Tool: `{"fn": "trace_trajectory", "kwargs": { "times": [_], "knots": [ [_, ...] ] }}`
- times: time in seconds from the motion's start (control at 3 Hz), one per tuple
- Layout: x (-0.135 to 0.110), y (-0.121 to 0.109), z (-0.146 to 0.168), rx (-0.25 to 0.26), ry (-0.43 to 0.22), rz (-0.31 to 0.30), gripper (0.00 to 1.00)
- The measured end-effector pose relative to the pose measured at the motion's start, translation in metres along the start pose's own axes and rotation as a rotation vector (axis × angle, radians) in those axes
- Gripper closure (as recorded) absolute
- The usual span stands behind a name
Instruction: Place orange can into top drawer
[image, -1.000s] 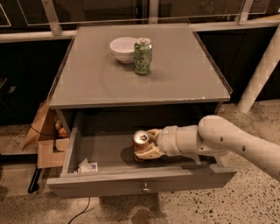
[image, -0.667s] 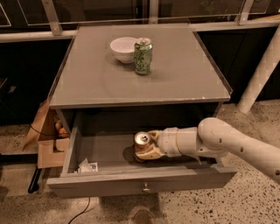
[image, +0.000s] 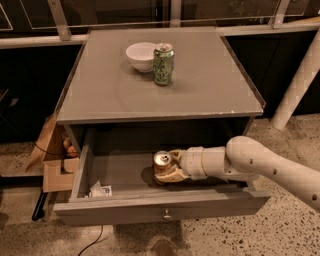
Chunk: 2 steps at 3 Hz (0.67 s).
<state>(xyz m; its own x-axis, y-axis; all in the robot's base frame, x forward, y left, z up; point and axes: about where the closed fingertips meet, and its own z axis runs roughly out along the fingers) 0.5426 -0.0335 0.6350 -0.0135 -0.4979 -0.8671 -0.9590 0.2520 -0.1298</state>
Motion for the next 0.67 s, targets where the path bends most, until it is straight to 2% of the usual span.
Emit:
{"fn": "trace_trajectory", "kwargs": {
  "times": [0.33, 0.67],
  "knots": [
    [0.0000, 0.0000, 0.0000, 0.000, 0.000, 0.000, 0.52],
    [0.0000, 0.0000, 0.0000, 0.000, 0.000, 0.000, 0.29]
  ]
}}
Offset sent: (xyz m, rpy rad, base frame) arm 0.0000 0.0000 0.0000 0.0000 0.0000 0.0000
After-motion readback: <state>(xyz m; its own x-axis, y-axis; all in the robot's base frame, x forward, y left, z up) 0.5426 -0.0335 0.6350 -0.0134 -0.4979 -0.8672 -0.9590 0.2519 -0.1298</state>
